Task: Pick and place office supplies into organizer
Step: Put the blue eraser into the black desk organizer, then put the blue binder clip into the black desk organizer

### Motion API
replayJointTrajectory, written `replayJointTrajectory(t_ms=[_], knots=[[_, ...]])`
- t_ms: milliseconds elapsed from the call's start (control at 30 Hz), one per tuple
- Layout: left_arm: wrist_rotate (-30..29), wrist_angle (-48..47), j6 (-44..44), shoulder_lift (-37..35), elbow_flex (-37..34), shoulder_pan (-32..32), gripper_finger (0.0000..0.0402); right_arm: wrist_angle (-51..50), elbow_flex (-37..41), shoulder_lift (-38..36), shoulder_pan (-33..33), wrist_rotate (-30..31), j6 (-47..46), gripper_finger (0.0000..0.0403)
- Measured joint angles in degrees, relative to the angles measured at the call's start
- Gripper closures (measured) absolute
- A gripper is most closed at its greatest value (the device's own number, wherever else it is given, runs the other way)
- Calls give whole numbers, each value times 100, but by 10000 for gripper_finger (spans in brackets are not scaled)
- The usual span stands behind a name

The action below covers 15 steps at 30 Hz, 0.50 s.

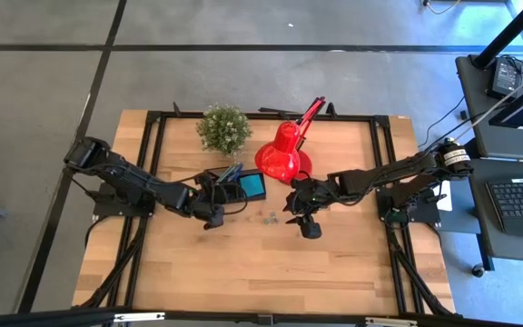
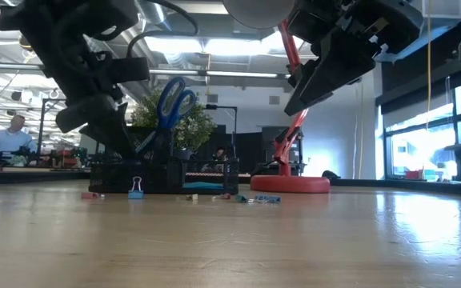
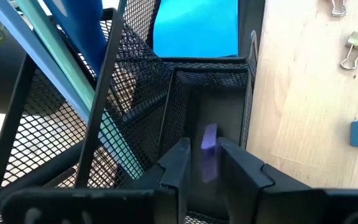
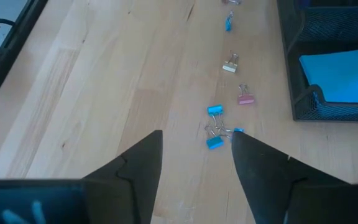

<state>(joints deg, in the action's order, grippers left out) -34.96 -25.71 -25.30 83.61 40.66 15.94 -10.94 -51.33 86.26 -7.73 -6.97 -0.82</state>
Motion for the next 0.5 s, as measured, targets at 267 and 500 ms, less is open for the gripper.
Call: replayJointTrajectory(t_ms=[267,500], knots=[[0,5,301,-26,7,0,305,-2,0,0,0,-2,2,208],[20,-18,745,-28,212,0,302,-4,0,0,0,-2,2,208]])
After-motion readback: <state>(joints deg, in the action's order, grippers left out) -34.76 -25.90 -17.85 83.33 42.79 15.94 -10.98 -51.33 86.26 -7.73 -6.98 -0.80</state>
